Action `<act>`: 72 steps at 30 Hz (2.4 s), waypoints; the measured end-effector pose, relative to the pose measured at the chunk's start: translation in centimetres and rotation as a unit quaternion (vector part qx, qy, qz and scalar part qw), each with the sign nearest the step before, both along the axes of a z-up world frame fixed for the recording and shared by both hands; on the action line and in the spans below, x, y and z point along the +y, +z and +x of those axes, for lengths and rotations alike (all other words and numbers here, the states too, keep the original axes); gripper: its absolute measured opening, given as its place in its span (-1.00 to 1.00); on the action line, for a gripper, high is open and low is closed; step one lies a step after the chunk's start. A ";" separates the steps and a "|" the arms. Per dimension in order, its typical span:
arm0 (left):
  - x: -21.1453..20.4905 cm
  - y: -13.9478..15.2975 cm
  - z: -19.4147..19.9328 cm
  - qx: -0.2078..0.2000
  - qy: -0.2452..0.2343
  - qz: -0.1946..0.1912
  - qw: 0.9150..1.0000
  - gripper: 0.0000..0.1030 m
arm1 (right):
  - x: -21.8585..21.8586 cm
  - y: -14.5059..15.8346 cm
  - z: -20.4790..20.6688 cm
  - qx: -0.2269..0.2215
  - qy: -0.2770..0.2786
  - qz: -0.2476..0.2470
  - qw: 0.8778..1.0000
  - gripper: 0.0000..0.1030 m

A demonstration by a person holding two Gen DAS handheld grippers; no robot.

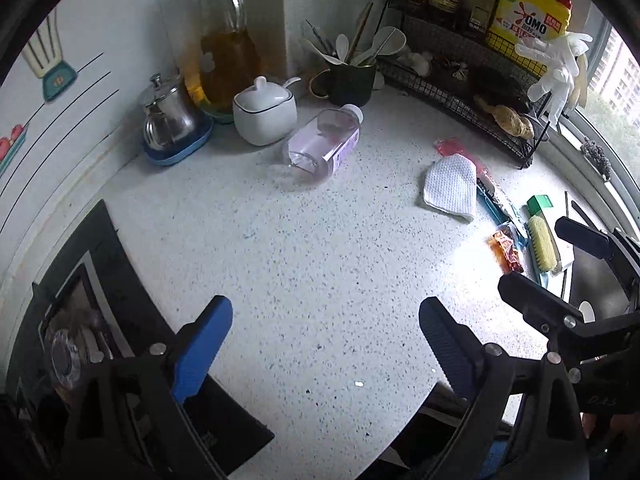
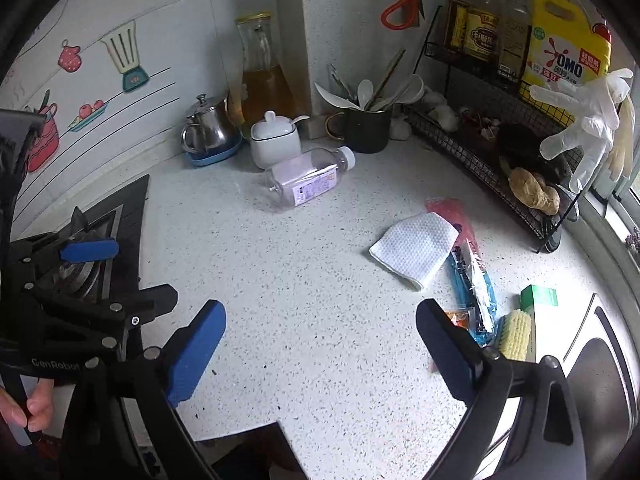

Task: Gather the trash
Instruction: 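Raise both tools back over the counter, then grasp the clear plastic bottle with the left tool while the right tool grasps the white wipe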

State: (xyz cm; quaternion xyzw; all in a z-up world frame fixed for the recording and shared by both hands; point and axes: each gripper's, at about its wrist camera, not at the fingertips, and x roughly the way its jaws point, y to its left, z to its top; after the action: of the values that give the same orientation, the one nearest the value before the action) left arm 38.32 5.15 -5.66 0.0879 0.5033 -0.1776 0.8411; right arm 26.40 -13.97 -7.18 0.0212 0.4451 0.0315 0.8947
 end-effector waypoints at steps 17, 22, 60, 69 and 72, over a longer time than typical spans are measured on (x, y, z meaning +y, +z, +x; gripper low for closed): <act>-6.8 -3.6 13.4 0.046 -0.178 0.034 0.982 0.87 | -3.3 -2.8 8.8 0.074 -0.179 0.011 0.981 0.90; -7.9 -5.3 16.4 0.061 -0.206 0.043 0.976 0.87 | -4.1 -3.7 11.2 0.089 -0.209 -0.006 0.974 0.90; -11.7 -11.4 19.8 0.109 -0.226 0.038 0.967 0.34 | -8.3 -9.2 14.8 0.157 -0.247 0.034 0.956 0.86; -10.7 -11.8 18.6 0.096 -0.221 0.047 0.969 0.33 | -8.5 -11.5 15.6 0.186 -0.227 0.033 0.955 0.19; -10.1 -12.1 18.0 0.096 -0.215 0.045 0.971 0.33 | -8.3 -11.5 15.7 0.182 -0.220 0.013 0.958 -0.10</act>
State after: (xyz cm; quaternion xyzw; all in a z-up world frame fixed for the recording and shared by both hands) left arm 56.31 -4.99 -17.72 0.2148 0.5586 -0.3390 0.7259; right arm 42.05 -22.30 -18.66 0.1358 0.5846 -0.1642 0.7828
